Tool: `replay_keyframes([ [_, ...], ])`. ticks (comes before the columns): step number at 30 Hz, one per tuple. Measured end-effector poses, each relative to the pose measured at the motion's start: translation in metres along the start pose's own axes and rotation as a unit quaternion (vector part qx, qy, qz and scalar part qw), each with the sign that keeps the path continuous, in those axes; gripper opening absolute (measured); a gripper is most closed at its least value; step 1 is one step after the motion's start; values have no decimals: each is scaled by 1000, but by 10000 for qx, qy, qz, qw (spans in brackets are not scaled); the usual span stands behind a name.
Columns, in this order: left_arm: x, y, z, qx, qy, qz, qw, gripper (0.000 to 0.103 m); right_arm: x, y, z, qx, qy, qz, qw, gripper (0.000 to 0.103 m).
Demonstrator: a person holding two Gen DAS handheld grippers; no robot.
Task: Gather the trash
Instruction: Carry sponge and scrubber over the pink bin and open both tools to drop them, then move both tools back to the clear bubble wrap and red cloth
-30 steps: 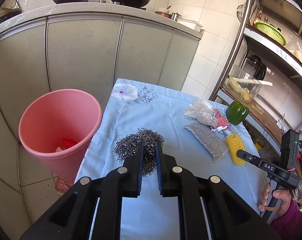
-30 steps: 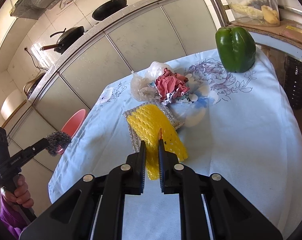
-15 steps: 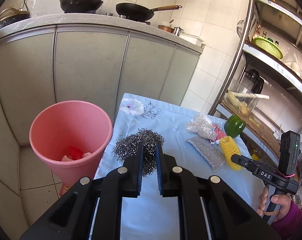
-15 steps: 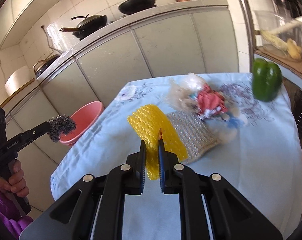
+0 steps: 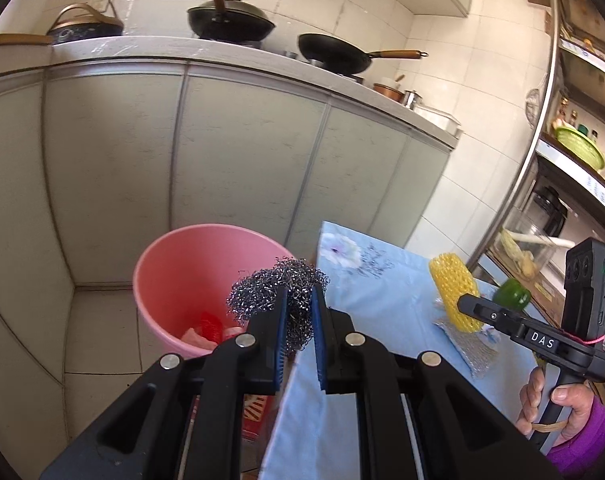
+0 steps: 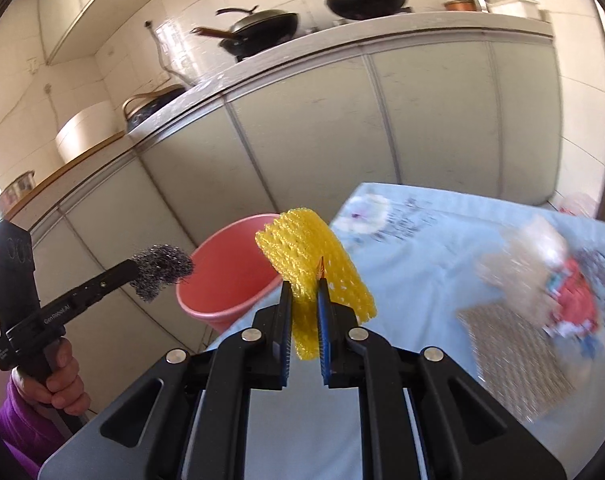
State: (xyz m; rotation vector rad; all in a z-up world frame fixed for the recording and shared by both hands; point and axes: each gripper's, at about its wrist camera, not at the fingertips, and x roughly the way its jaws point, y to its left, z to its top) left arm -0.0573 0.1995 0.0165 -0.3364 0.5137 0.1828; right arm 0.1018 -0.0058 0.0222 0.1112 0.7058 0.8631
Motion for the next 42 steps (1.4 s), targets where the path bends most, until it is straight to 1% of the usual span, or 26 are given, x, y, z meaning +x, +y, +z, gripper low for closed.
replay_keyframes([
  [5, 11, 26, 0, -227, 63, 188, 9995, 11, 45, 29, 19, -147, 223, 431, 9987, 12],
  [8, 22, 39, -1, -348, 137, 299, 9989, 11, 68, 41, 23, -131, 395, 618, 9972, 12],
  [12, 36, 52, -5, -505, 265, 351, 9978, 11, 104, 55, 29, -55, 666, 836, 9943, 12],
  [18, 58, 58, -9, -550, 433, 443, 9966, 11, 144, 57, 29, 111, 990, 922, 9907, 12],
  [22, 67, 61, -11, -580, 514, 474, 9959, 13, 160, 55, 25, 241, 1166, 956, 9883, 12],
  [23, 69, 62, -11, -598, 530, 476, 9957, 15, 163, 54, 24, 270, 1186, 956, 9880, 17],
  [24, 70, 63, -12, -619, 537, 481, 9955, 15, 164, 53, 24, 284, 1188, 965, 9878, 22],
  [25, 71, 63, -12, -633, 534, 491, 9954, 15, 164, 52, 23, 293, 1171, 987, 9878, 32],
  [26, 71, 64, -12, -641, 542, 504, 9952, 16, 165, 52, 23, 290, 1157, 989, 9879, 37],
  [30, 74, 65, -12, -675, 570, 547, 9946, 20, 161, 50, 23, 215, 1114, 907, 9894, 38],
  [34, 72, 63, -10, -653, 553, 563, 9947, 21, 152, 47, 23, 196, 1025, 840, 9910, 38],
  [36, 70, 61, -9, -643, 554, 580, 9947, 26, 146, 45, 23, 212, 984, 835, 9914, 38],
  [37, 69, 59, -8, -645, 552, 588, 9947, 26, 144, 45, 23, 213, 974, 834, 9915, 40],
  [38, 68, 58, -8, -643, 553, 589, 9947, 26, 140, 44, 23, 204, 956, 829, 9918, 46],
  [42, 61, 52, -7, -604, 540, 561, 9951, 26, 124, 46, 20, 88, 842, 795, 9932, 48],
])
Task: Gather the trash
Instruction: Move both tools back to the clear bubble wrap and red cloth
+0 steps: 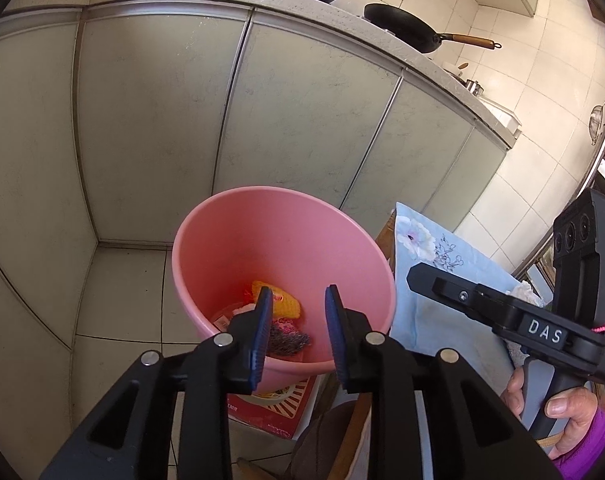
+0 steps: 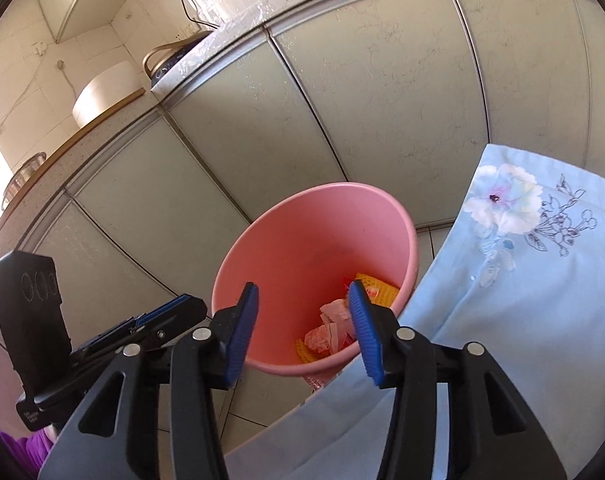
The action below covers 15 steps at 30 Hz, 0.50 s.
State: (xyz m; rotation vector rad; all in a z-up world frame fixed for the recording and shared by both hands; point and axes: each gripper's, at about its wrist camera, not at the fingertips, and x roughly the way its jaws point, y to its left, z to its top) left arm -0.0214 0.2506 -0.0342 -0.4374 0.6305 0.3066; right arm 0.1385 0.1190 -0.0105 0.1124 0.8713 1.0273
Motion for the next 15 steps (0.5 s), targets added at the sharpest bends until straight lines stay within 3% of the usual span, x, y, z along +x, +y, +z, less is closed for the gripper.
replay_keyframes([
  [9, -13, -21, -3, 202, 55, -72, 9998, 26, -38, 6, -23, -116, -99, -67, 9999, 55],
  [15, -11, -34, -12, 99, 313, -320, 9989, 26, -68, 3, -46, -283, -200, -506, 9981, 55],
])
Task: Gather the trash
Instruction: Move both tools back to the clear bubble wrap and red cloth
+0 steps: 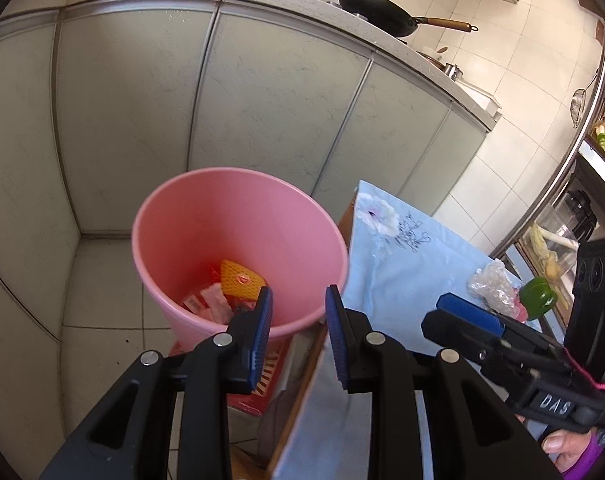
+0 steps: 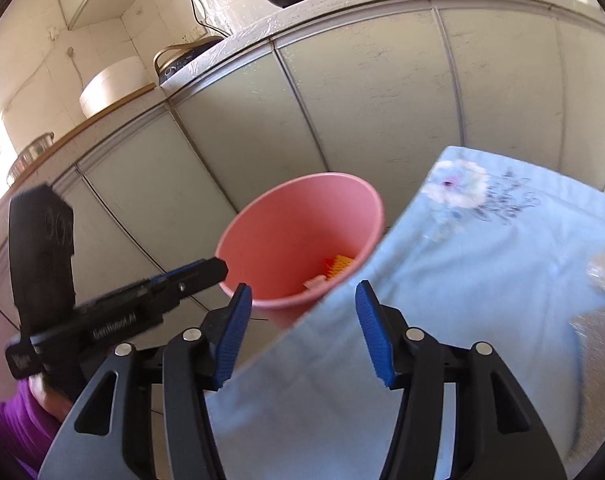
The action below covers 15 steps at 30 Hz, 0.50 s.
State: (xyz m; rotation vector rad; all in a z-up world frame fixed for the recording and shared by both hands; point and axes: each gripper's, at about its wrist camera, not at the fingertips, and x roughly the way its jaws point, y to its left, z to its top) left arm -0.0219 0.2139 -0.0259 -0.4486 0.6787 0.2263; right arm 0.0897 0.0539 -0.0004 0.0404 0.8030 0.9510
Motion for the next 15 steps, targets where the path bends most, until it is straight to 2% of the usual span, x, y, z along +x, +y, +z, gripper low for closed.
replay_keyframes([
  [4, -1, -16, -2, 55, 71, -188, 9998, 26, -18, -7, -13, -14, -24, -325, 9995, 55],
  [7, -2, -31, -4, 188, 56, -267, 9995, 31, -33, -14, -23, 80, -123, -847, 9963, 55],
  [9, -4, -42, -5, 383, 48, -278, 9989, 32, -46, -20, -28, 160, -326, -1162, 9926, 55],
  [13, -11, -74, -12, 992, -149, -173, 9948, 32, -66, -33, -33, 301, -513, -1353, 9890, 55],
  [15, -14, -86, -14, 1141, -231, -216, 9930, 32, -80, -42, -37, 359, -626, -1539, 9854, 55],
])
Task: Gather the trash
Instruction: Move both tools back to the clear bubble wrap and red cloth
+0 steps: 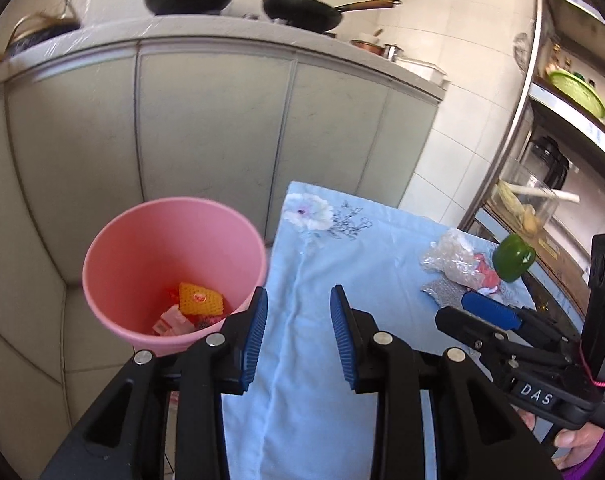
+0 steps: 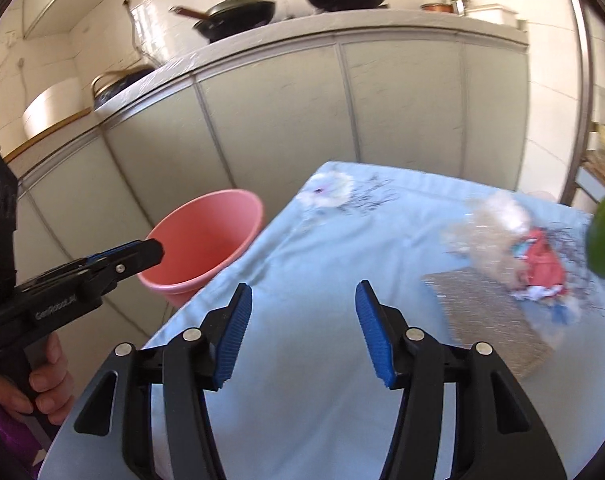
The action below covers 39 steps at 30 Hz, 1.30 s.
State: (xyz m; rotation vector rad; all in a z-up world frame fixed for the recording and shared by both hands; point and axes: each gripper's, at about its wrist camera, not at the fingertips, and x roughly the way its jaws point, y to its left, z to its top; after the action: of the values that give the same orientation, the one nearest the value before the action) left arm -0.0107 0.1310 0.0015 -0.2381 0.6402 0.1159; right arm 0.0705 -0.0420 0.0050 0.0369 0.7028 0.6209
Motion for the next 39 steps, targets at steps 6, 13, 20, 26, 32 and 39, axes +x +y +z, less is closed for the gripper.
replay_keyframes([
  [6, 6, -36, 6, 207, 87, -262, 9994, 32, -27, -45, -4, 444, -277, -501, 9974, 55],
  [13, 32, -87, 12, 585, 212, -540, 9966, 32, -50, -91, -14, 589, -429, -1253, 9894, 55],
  [20, 66, -127, 15, 735, 481, -976, 9913, 32, -57, -119, -20, 669, -521, -1697, 9818, 55],
  [26, 106, -154, 16, 575, 914, -1309, 9855, 37, -64, -138, -27, 1177, -738, -1905, 9718, 55],
  [32, 144, -174, 24, 312, 1153, -1361, 9835, 45, -63, -148, -27, 1226, -623, -1914, 9718, 55],
  [39, 182, -192, 30, 55, 1468, -1144, 9825, 45, -55, -148, -30, 1125, -470, -1882, 9745, 55],
])
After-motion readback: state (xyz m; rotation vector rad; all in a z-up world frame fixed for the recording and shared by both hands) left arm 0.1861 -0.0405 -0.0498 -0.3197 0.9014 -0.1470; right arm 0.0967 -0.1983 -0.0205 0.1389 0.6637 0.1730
